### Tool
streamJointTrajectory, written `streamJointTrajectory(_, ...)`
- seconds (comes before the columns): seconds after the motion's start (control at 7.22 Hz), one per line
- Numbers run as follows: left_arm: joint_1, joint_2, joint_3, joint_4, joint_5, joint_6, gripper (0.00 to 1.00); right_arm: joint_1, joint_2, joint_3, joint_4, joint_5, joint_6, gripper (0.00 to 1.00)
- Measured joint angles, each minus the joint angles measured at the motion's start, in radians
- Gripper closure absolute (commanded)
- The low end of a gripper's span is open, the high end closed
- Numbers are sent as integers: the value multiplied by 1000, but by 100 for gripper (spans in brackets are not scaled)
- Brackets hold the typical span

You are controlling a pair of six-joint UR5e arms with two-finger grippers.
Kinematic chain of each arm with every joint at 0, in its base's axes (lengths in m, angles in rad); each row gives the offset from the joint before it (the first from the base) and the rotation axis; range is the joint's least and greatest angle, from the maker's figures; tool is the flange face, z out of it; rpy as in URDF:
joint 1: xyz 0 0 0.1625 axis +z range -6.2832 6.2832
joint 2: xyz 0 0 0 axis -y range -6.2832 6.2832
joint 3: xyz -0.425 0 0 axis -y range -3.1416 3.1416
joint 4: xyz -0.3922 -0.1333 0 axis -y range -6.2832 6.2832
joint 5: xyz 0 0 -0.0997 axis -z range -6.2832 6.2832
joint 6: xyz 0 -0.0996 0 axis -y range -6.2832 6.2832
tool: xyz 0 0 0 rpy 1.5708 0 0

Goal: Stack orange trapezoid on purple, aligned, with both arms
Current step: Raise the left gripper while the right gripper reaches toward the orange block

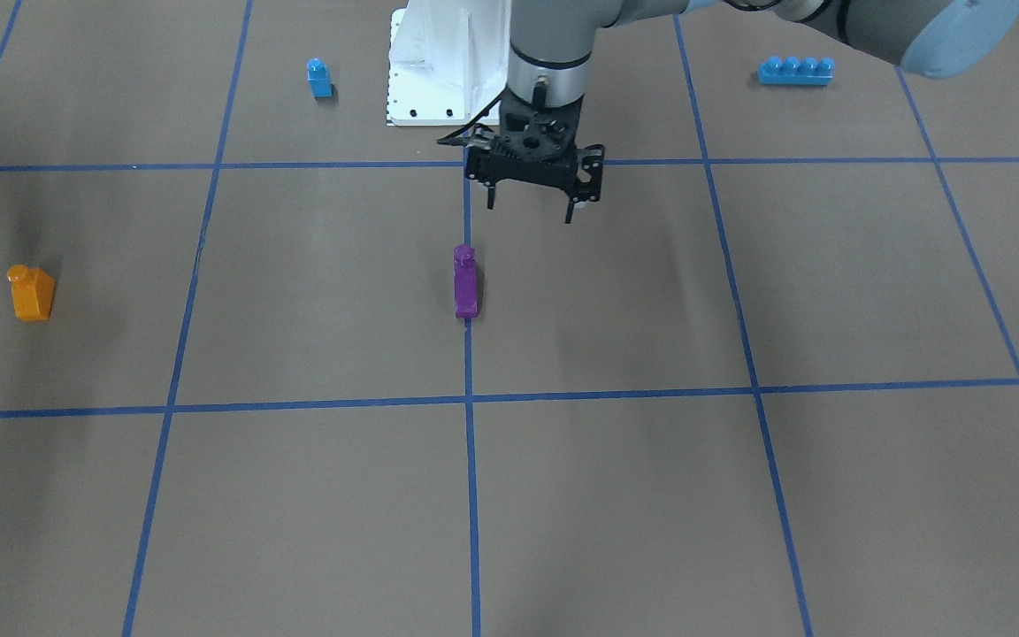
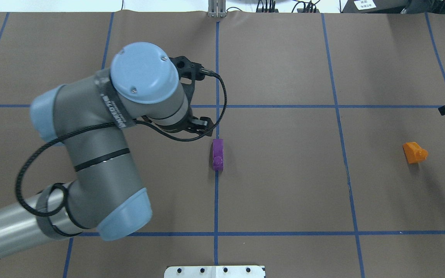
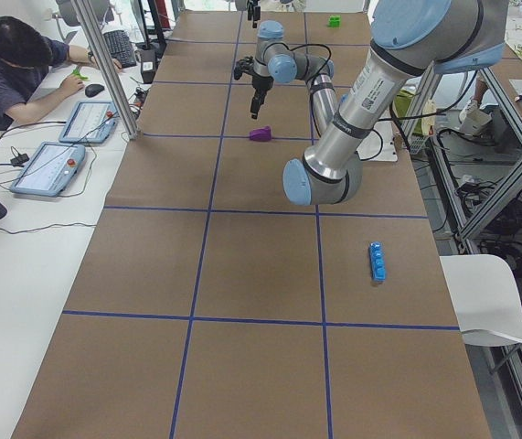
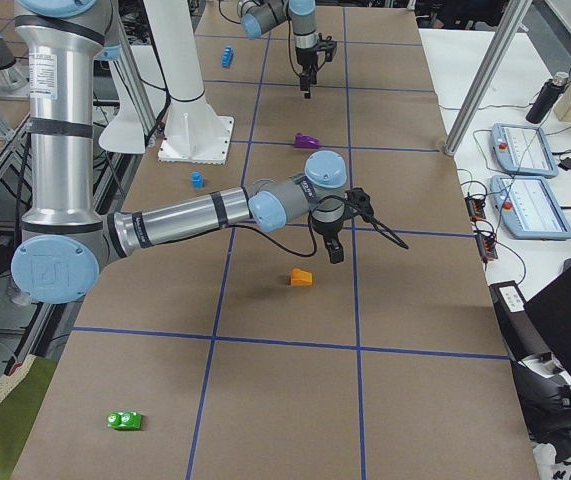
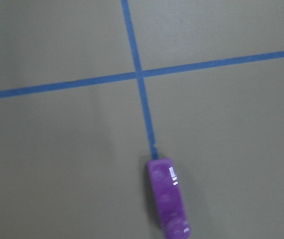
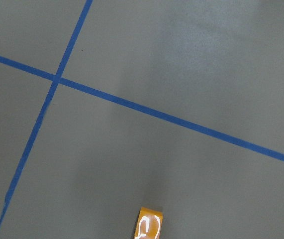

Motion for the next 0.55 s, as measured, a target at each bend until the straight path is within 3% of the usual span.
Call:
streamJointTrajectory(0.14, -80, 67, -64, 36, -25, 130, 1, -35, -16, 12, 3, -10, 48, 1)
streamJointTrajectory(0.28, -185, 111, -80, 51, -113, 283, 0, -68, -40, 15, 31, -32, 86, 1)
streamJointTrajectory(0.55, -399, 212, -73, 51, -340, 508, 0, -131, -95, -33, 215, -77, 212, 1)
